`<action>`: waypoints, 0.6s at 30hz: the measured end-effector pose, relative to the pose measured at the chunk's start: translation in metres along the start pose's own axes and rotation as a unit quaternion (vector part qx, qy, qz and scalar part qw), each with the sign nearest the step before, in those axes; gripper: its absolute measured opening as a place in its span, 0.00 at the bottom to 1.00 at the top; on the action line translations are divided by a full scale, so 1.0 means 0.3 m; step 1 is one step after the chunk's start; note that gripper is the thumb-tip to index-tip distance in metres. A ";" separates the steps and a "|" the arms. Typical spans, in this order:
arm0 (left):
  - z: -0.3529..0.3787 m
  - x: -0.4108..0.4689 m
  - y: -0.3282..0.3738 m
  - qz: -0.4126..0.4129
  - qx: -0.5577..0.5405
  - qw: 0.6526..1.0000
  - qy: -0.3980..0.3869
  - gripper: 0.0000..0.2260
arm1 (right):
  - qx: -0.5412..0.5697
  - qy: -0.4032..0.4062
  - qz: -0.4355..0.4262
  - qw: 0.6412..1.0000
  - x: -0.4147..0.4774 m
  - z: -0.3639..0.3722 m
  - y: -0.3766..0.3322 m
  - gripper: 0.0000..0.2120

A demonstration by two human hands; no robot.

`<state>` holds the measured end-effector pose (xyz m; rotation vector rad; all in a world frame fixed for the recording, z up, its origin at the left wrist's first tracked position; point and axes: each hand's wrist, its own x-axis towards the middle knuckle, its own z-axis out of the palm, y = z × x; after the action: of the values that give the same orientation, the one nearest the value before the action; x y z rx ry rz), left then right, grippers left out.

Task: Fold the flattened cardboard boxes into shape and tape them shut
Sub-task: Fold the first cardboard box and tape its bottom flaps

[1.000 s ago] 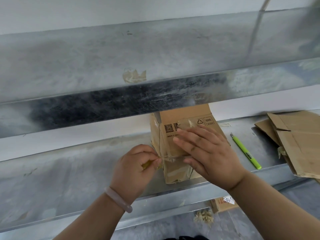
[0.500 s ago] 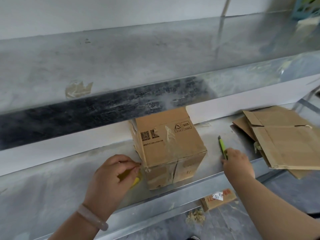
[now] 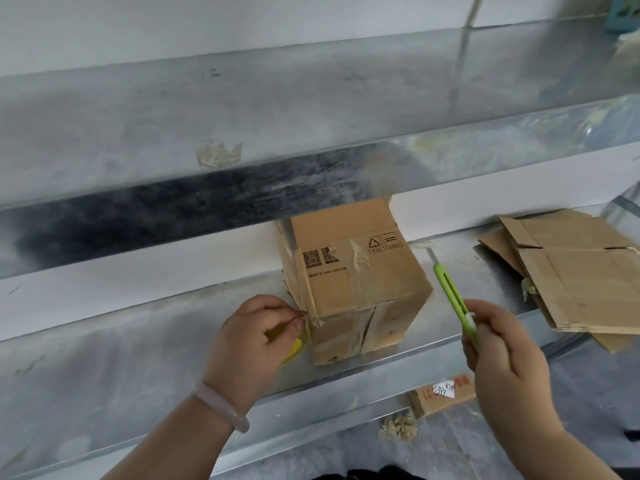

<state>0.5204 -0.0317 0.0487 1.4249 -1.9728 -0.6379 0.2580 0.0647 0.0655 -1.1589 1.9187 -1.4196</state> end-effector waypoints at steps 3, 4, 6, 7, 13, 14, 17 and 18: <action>0.005 -0.005 0.000 -0.010 -0.007 1.000 -0.002 0.04 | -0.149 -0.094 -0.133 0.975 -0.076 0.010 -0.062 0.12; 0.007 -0.006 0.000 -0.014 -0.008 1.000 -0.003 0.05 | -0.186 -0.132 -0.162 0.960 -0.086 0.021 -0.077 0.11; 0.010 -0.009 0.000 -0.014 -0.011 1.000 -0.001 0.05 | -0.246 -0.205 -0.202 0.926 -0.100 0.053 -0.110 0.07; 0.010 -0.009 0.000 -0.013 -0.016 1.000 0.001 0.06 | -0.276 -0.237 -0.214 0.907 -0.107 0.073 -0.128 0.07; 0.009 -0.021 -0.001 -0.024 -0.039 0.999 -0.004 0.06 | -0.354 -0.319 -0.170 0.863 -0.128 0.180 -0.207 0.16; 0.009 -0.025 0.000 -0.026 -0.034 0.999 -0.003 0.06 | -0.352 -0.322 -0.167 0.863 -0.127 0.193 -0.204 0.21; 0.001 -0.035 0.006 -0.027 -0.025 0.999 0.000 0.05 | -0.357 -0.337 -0.175 0.853 -0.129 0.214 -0.190 0.34; -0.002 -0.037 0.008 -0.024 -0.020 0.999 0.005 0.05 | -0.356 -0.334 -0.174 0.855 -0.130 0.217 -0.187 0.34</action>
<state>0.5218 -0.0206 0.0486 1.4522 -1.9125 -0.6864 0.3484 0.0580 0.0917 -2.0805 1.7629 -0.2637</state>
